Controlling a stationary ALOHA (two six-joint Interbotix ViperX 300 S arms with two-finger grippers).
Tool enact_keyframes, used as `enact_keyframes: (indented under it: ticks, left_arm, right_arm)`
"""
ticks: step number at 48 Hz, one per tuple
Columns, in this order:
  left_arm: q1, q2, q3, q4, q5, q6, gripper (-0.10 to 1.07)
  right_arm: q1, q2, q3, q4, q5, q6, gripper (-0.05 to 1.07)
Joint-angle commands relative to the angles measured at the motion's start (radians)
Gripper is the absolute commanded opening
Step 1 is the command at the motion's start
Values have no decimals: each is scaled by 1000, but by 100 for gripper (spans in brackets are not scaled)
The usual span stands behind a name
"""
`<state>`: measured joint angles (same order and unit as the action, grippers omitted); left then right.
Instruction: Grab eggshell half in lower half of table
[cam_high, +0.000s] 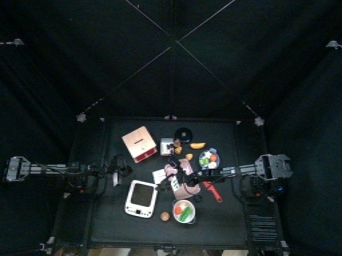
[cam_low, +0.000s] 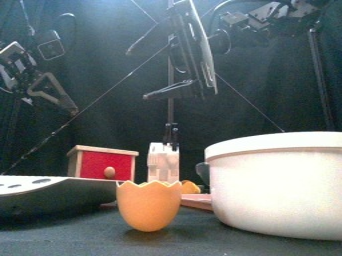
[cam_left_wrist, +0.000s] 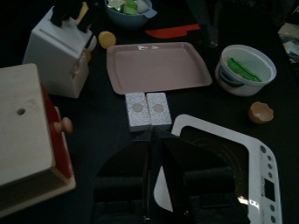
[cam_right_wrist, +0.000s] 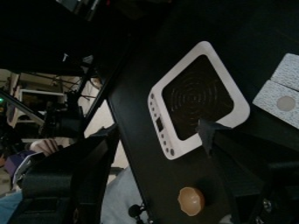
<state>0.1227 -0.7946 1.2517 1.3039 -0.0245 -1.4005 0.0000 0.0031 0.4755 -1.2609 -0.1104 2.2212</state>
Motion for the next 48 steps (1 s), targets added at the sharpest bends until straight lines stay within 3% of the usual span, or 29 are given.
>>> enact_keyframes:
  ticks: [1, 7, 17, 29, 35, 42, 48]
  left_arm:
    - [2, 2, -12, -3, 0, 2, 55]
    - [3, 2, -12, -3, 2, 2, 55]
    - [3, 2, -5, -3, 2, 2, 55]
    - [3, 2, -6, -3, 2, 2, 55]
    - [3, 2, -9, -5, 2, 0, 55]
    - [3, 2, -11, -5, 2, 2, 55]
    - [3, 2, -11, -3, 2, 2, 55]
  right_arm:
    - [-8, -44, -35, -6, 0, -2, 101]
    - [-8, -43, -28, 18, 0, -2, 101]
    - [-3, -48, 41, 146, 6, -3, 101]
    - [12, -101, 161, 426, -46, -2, 101]
    - [32, -126, 143, 508, -58, -2, 101]
    - [48, -127, 71, 486, -54, -2, 101]
    - [55, -132, 60, 511, -26, -2, 100]
